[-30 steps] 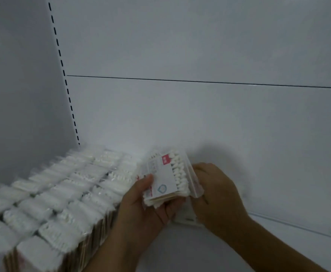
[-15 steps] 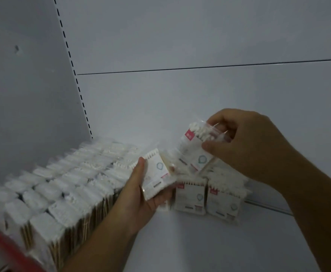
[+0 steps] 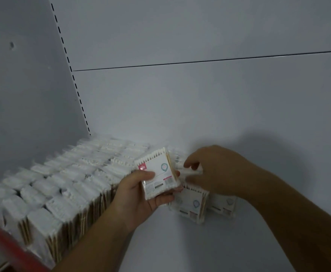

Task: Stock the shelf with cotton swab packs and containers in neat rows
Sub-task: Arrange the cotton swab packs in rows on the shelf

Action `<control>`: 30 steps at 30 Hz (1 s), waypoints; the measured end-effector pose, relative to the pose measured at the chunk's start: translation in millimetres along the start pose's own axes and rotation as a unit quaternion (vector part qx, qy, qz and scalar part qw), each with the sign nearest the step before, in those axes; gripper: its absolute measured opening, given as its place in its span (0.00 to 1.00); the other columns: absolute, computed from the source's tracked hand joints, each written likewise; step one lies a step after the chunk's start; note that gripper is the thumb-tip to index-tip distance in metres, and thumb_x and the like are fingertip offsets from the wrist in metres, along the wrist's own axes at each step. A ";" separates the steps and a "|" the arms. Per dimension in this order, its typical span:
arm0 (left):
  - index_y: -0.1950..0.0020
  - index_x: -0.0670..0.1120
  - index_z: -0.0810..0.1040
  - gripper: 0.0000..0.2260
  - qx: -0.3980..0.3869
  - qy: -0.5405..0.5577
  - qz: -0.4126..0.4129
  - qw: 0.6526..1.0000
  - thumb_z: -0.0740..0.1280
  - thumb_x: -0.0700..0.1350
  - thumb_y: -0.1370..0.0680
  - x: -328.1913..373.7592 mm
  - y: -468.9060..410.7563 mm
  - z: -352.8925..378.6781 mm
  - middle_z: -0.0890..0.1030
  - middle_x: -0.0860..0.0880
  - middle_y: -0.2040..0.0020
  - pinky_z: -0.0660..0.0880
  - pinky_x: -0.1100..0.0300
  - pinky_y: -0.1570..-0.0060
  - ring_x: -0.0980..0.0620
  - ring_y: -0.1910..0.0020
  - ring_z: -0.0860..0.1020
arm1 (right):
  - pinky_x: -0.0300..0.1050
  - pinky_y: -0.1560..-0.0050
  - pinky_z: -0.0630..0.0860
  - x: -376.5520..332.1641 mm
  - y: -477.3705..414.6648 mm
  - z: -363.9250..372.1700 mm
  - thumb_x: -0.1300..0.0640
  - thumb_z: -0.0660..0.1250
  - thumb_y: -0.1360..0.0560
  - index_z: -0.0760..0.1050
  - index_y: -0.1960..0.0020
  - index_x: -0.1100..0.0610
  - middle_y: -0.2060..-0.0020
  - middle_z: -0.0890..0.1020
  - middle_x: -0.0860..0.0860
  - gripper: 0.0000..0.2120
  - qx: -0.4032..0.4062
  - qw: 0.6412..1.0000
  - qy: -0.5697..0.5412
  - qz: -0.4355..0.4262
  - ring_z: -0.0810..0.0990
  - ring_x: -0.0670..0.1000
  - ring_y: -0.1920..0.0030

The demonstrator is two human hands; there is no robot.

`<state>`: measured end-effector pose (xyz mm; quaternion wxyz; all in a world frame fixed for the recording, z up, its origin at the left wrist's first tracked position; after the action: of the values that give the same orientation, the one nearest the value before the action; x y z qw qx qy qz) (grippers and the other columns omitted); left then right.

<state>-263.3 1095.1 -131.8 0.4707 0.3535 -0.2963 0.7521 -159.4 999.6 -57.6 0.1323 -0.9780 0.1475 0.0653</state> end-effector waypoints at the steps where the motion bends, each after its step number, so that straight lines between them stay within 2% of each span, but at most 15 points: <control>1: 0.52 0.39 0.84 0.27 -0.007 -0.004 -0.003 1.000 0.81 0.42 0.50 -1.8 0.2 0.0 0.83 0.37 0.54 0.79 0.56 0.71 0.38 0.60 0.83 | 0.38 0.52 0.65 -0.1 0.4 -10.4 0.47 0.63 0.23 0.76 0.41 0.45 0.46 0.78 0.42 0.12 0.040 0.999 -0.019 -0.004 0.69 0.41 0.54; 4: 0.49 0.39 0.84 0.28 -0.028 -0.014 -0.013 0.999 0.81 0.39 0.48 -7.4 0.7 1.6 0.83 0.35 0.51 0.80 0.53 0.67 0.36 0.56 0.83 | 0.33 0.60 0.66 -6.0 4.3 -33.2 0.52 0.59 0.21 0.76 0.42 0.46 0.53 0.79 0.39 0.11 0.118 0.987 -0.109 -0.015 0.72 0.38 0.63; 6: 0.47 0.40 0.83 0.28 -0.042 -0.005 -0.009 0.999 0.80 0.38 0.47 -9.6 0.4 2.8 0.82 0.35 0.49 0.81 0.52 0.65 0.34 0.54 0.82 | 0.34 0.59 0.71 -17.0 6.8 -30.6 0.45 0.62 0.23 0.72 0.38 0.44 0.54 0.78 0.38 0.14 0.078 0.985 -0.153 -0.033 0.76 0.38 0.59; 8: 0.47 0.42 0.83 0.27 -0.045 -0.004 0.013 0.999 0.79 0.37 0.46 -9.8 -1.3 0.9 0.83 0.36 0.51 0.80 0.52 0.67 0.36 0.55 0.83 | 0.39 0.52 0.75 -24.4 8.2 -22.7 0.39 0.65 0.27 0.66 0.33 0.42 0.48 0.76 0.38 0.25 0.049 0.987 -0.150 -0.041 0.76 0.41 0.52; 11: 0.49 0.44 0.84 0.22 -0.024 -0.056 0.051 0.997 0.72 0.36 0.43 -10.5 -2.8 -2.0 0.83 0.37 0.55 0.80 0.53 0.69 0.38 0.58 0.83 | 0.36 0.51 0.74 -26.5 9.5 -23.2 0.41 0.69 0.29 0.63 0.32 0.40 0.48 0.74 0.38 0.29 0.091 0.985 -0.138 -0.052 0.75 0.42 0.52; 15: 0.50 0.49 0.85 0.18 0.036 -0.131 0.123 0.983 0.74 0.43 0.41 -9.6 -0.7 3.8 0.85 0.40 0.56 0.79 0.51 0.65 0.41 0.59 0.84 | 0.35 0.54 0.73 -36.4 15.0 -31.6 0.47 0.72 0.30 0.75 0.46 0.44 0.57 0.77 0.39 0.14 0.121 0.982 -0.114 -0.086 0.76 0.42 0.56; 17: 0.53 0.55 0.83 0.13 0.102 -0.197 0.192 0.956 0.76 0.46 0.37 -3.2 1.9 1.4 0.85 0.43 0.60 0.77 0.56 0.69 0.46 0.65 0.83 | 0.32 0.59 0.73 -28.3 20.5 -50.8 0.50 0.74 0.32 0.76 0.55 0.43 0.62 0.78 0.37 0.09 0.157 0.976 -0.142 -0.059 0.77 0.40 0.58; 19: 0.53 0.59 0.79 0.12 0.136 -0.243 0.249 0.928 0.75 0.45 0.32 2.1 6.0 -0.7 0.84 0.46 0.62 0.76 0.61 0.71 0.49 0.67 0.82 | 0.30 0.65 0.73 -11.2 30.3 -77.8 0.50 0.75 0.34 0.73 0.61 0.42 0.66 0.78 0.36 0.11 0.240 0.955 -0.172 -0.015 0.78 0.37 0.61; 20: 0.54 0.61 0.77 0.13 0.153 -0.298 0.276 0.901 0.75 0.46 0.32 4.1 8.3 -1.1 0.84 0.49 0.62 0.75 0.65 0.70 0.53 0.67 0.82 | 0.29 0.66 0.72 -3.2 35.8 -87.8 0.49 0.75 0.35 0.72 0.62 0.43 0.67 0.78 0.37 0.11 0.267 0.949 -0.167 0.004 0.78 0.37 0.62; 21: 0.54 0.63 0.75 0.14 0.166 -0.392 0.303 0.853 0.74 0.48 0.32 6.3 10.6 2.1 0.83 0.53 0.62 0.74 0.70 0.66 0.57 0.65 0.81 | 0.29 0.68 0.71 2.5 40.6 -92.8 0.48 0.75 0.35 0.71 0.62 0.43 0.67 0.77 0.37 0.12 0.265 0.953 -0.143 0.018 0.78 0.38 0.64; 23: 0.49 0.65 0.70 0.16 0.137 -0.581 0.344 0.724 0.70 0.53 0.32 5.1 14.3 20.2 0.79 0.64 0.54 0.70 0.76 0.52 0.65 0.53 0.77 | 0.29 0.69 0.70 13.7 51.1 -85.2 0.46 0.75 0.34 0.70 0.62 0.44 0.65 0.78 0.38 0.12 0.189 0.979 -0.062 0.054 0.77 0.38 0.64; 24: 0.43 0.65 0.67 0.20 0.090 -0.639 0.352 0.678 0.67 0.54 0.33 -0.5 13.5 30.0 0.75 0.66 0.43 0.65 0.74 0.41 0.66 0.44 0.73 | 0.29 0.68 0.70 21.6 59.1 -75.7 0.46 0.74 0.33 0.70 0.61 0.43 0.64 0.78 0.39 0.13 0.143 0.986 -0.029 0.075 0.77 0.38 0.63; 26: 0.31 0.64 0.57 0.33 -0.005 -0.726 0.318 0.610 0.66 0.54 0.34 -15.0 5.8 40.2 0.58 0.62 0.26 0.47 0.57 0.25 0.57 0.24 0.54 | 0.31 0.64 0.70 36.1 77.6 -52.3 0.44 0.73 0.32 0.68 0.60 0.43 0.59 0.77 0.40 0.13 0.070 0.991 0.013 0.113 0.75 0.38 0.60; 28: 0.29 0.67 0.40 0.42 -0.033 -0.817 0.223 0.532 0.66 0.57 0.33 -22.8 -9.1 36.0 0.32 0.63 0.25 0.27 0.43 0.31 0.54 0.25 0.30 | 0.31 0.62 0.66 42.9 89.8 -26.8 0.43 0.71 0.30 0.66 0.60 0.43 0.55 0.74 0.40 0.13 0.027 0.990 0.025 0.138 0.72 0.38 0.58; 30: 0.29 0.65 0.32 0.45 -0.015 -0.878 0.140 0.458 0.66 0.62 0.30 -21.2 -19.9 26.4 0.25 0.59 0.28 0.22 0.37 0.40 0.50 0.29 0.23 | 0.32 0.63 0.63 44.8 91.1 -6.7 0.44 0.69 0.28 0.63 0.59 0.44 0.56 0.71 0.40 0.13 0.027 0.989 0.036 0.141 0.70 0.40 0.59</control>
<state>-231.9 1071.6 -131.5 -0.1443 0.7732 -0.6100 0.0960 -144.2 901.6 -80.5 0.1432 -0.9450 0.2907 0.0444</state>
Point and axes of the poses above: each hand's wrist, its own y-axis away from the middle knuckle, its own z-axis out of the palm, x = y × z, the point moved 6 cm from there along -y, towards the middle knuckle
